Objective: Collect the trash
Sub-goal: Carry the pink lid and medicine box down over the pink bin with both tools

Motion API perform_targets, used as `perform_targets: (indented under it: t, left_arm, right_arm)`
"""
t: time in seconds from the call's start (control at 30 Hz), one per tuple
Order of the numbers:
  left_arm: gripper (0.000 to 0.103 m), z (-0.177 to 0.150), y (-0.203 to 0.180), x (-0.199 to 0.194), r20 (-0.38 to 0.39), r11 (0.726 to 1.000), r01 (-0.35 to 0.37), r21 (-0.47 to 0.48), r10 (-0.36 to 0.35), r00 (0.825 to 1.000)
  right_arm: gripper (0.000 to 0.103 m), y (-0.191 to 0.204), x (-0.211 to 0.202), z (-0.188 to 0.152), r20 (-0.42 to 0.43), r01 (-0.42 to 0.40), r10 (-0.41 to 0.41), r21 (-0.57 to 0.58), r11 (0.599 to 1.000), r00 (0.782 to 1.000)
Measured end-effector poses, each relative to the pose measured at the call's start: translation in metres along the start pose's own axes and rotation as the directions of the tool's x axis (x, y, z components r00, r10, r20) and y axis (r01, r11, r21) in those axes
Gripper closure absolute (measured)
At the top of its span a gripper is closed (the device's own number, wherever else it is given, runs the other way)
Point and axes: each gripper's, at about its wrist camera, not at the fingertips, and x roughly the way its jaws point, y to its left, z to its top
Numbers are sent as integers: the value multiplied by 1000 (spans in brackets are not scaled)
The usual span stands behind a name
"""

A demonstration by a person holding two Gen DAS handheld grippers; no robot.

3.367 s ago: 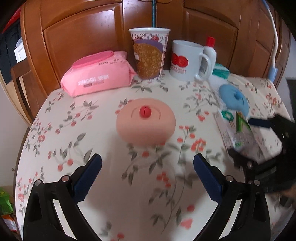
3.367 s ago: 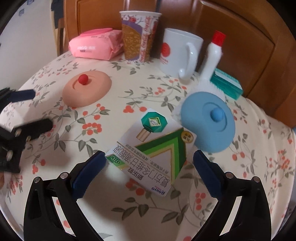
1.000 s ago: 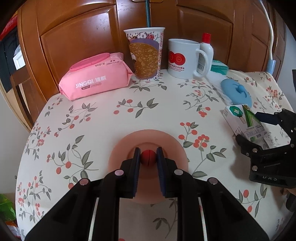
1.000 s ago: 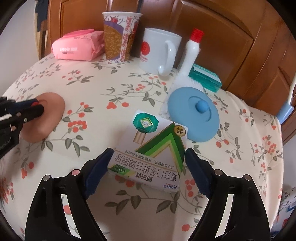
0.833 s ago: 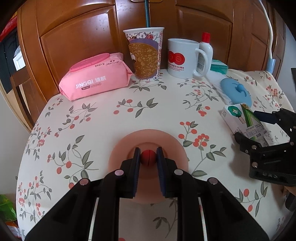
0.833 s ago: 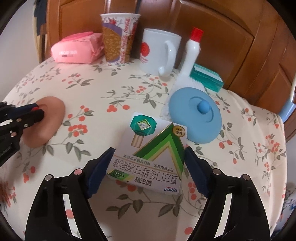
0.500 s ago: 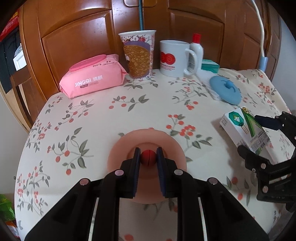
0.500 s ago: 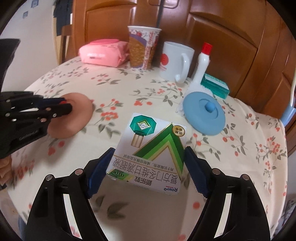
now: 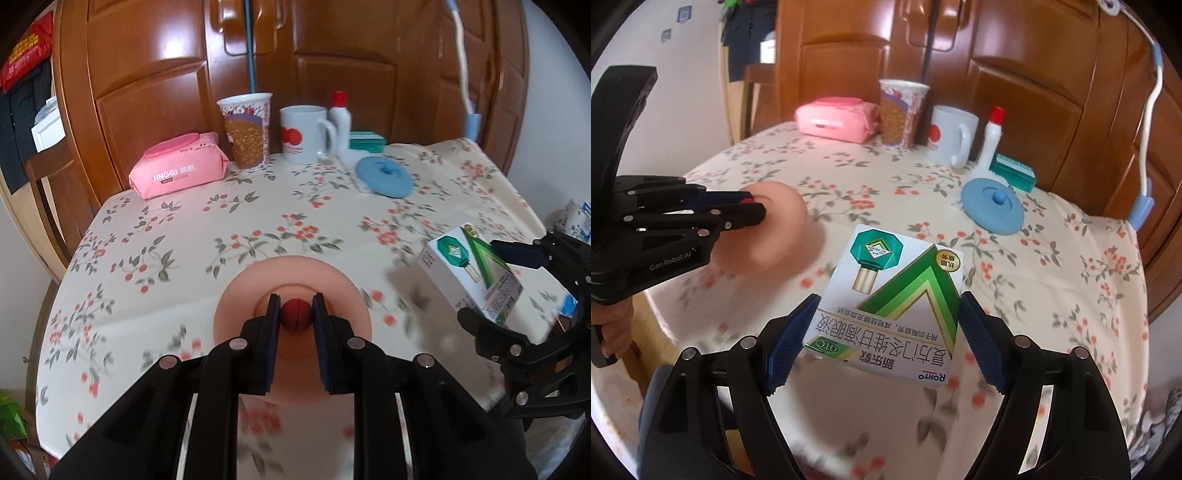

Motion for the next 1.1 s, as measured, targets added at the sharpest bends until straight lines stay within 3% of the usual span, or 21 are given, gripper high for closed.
perform_targets:
  t: [0.23,0.37,0.57,0.73,0.9,1.1]
  left_arm:
    - [85,-48,-23,-55,9,999,23,25,-23,1000]
    - [85,-92,-35,-76,-21,999,43,28,-43,999]
    - [85,-155,-49,-79,-96,998,66,14,-64,993]
    - [85,-205,-66,-61,-180,997,80,22,-74,981]
    - [85,-256,-76,-8,-301,995,98,-6,-95,949]
    - [85,-314,-81,71,-459,994,104,-32,-107,882]
  right_arm:
    - [26,29,-44,-44,14,-28,28,-13,1000,1000]
    - [26,50,-60,-77,1,-49,49,-21,999,999]
    - [26,80,-60,-139,-64,-94,93,-8,996,994]
    - [26,102,-33,-192,-158,-132,133,16,991,978]
    - [26,115,29,-242,-284,-154,156,31,988,946]
    - [26,123,107,-294,-440,-173,178,50,984,880]
